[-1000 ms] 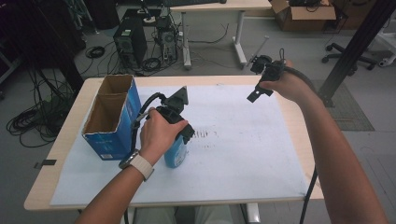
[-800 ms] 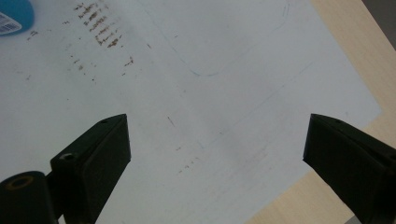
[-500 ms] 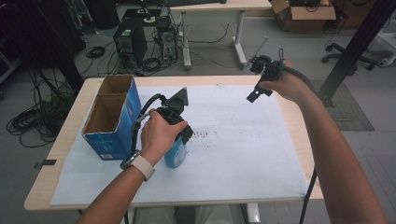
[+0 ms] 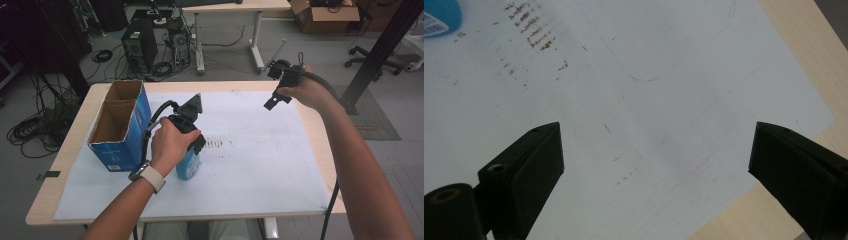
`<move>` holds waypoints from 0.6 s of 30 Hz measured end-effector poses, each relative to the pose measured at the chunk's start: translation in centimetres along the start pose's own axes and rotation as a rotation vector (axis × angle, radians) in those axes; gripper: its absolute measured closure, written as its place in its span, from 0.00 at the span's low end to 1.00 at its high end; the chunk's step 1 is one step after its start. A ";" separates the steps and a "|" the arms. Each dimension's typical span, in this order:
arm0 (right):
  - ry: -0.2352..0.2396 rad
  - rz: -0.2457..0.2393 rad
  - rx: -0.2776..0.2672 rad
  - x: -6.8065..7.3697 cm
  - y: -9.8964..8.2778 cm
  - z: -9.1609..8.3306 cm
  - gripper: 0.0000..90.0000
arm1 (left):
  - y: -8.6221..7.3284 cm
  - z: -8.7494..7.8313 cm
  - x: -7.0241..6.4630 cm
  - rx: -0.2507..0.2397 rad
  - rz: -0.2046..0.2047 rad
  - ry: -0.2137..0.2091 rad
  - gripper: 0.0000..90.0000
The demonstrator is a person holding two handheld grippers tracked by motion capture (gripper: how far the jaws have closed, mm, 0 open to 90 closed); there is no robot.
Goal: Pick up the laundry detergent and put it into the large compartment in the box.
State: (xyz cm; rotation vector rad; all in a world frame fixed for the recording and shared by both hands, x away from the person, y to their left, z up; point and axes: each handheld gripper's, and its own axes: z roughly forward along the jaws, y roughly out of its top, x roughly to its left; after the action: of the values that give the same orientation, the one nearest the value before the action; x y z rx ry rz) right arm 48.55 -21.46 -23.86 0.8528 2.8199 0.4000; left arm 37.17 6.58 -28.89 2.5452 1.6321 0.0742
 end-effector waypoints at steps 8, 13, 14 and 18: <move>0.002 -0.002 0.004 0.0 0.1 0.2 0.08 | 0.0 -0.1 0.0 -0.011 0.002 -0.004 0.35; 0.005 -0.002 0.008 0.1 0.2 0.3 0.08 | 0.0 0.0 -0.1 -0.017 0.002 0.001 0.38; 0.005 -0.002 0.009 0.1 0.2 0.3 0.08 | 0.0 -0.1 -0.1 -0.018 0.004 0.005 0.39; 0.005 -0.002 0.008 0.1 0.2 0.3 0.08 | 0.0 -0.1 0.0 -0.019 0.014 0.009 0.41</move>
State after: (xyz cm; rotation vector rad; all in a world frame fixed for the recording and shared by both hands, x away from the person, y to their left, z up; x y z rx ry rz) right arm 48.65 -21.23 -24.12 0.8517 2.8282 0.3912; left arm 37.12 6.61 -28.79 2.5465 1.6087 0.1012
